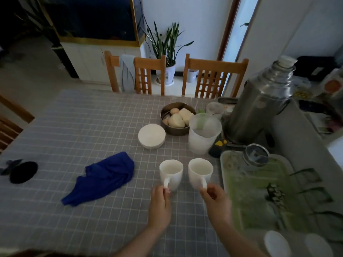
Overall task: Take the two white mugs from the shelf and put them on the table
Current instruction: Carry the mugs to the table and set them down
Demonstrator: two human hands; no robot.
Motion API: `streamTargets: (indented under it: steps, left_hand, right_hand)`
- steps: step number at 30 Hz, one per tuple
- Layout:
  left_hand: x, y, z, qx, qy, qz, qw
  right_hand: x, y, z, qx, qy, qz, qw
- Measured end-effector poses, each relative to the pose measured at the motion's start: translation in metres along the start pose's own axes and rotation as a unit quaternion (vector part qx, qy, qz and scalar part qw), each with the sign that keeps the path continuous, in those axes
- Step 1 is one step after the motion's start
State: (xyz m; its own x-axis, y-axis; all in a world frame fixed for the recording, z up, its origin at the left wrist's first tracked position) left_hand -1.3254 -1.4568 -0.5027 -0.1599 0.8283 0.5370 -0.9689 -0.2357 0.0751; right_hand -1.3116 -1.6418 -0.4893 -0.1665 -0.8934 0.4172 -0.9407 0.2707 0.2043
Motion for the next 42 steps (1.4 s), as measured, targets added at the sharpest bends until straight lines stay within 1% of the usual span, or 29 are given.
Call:
streamTargets:
  steps: [6,9,14,19,25,28,32,42]
  left_hand:
    - [-0.006,0.004,-0.008,-0.001,0.000,-0.010,1.000]
    - [-0.007,0.005,-0.012,-0.003,0.004,-0.017,1.000]
    - [-0.010,0.010,-0.017,0.007,0.035,-0.023,0.999]
    - [-0.013,0.018,-0.022,0.019,0.055,-0.024,0.998]
    - [-0.016,0.024,-0.024,0.033,0.050,-0.025,0.998]
    - [-0.018,0.030,-0.029,0.051,0.030,-0.049,0.997]
    - [-0.020,0.041,-0.038,0.070,0.038,-0.078,0.994]
    - [-0.018,0.040,-0.034,0.094,0.036,-0.081,0.992]
  right_hand:
    - [-0.004,0.009,0.018,-0.012,-0.010,-0.018,1.000]
    - [-0.006,0.011,0.025,-0.011,0.000,-0.012,1.000]
    - [-0.008,0.012,0.031,-0.001,0.005,-0.009,1.000]
    - [-0.009,0.015,0.037,0.003,-0.014,-0.012,1.000]
    - [-0.005,0.020,0.049,-0.007,-0.012,-0.020,1.000]
    - [-0.006,0.022,0.055,-0.008,0.008,-0.035,0.999]
    - [-0.007,0.027,0.061,-0.020,0.008,-0.050,0.999]
    - [-0.009,0.030,0.061,-0.019,-0.012,-0.059,0.998]
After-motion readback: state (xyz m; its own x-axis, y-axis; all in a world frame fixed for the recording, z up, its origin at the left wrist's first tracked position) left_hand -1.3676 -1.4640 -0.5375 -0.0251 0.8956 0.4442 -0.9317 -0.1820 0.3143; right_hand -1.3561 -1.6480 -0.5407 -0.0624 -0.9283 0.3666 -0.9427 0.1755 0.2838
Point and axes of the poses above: each hand's wrist, its own y-axis away from the middle knuckle, its own x-axis out of the back of the hand, z = x × y, the point moved 3 cm from there along -y, towards the middle knuckle, and after that the axes turned 2 degrees about -z, right-handed, at the moved point
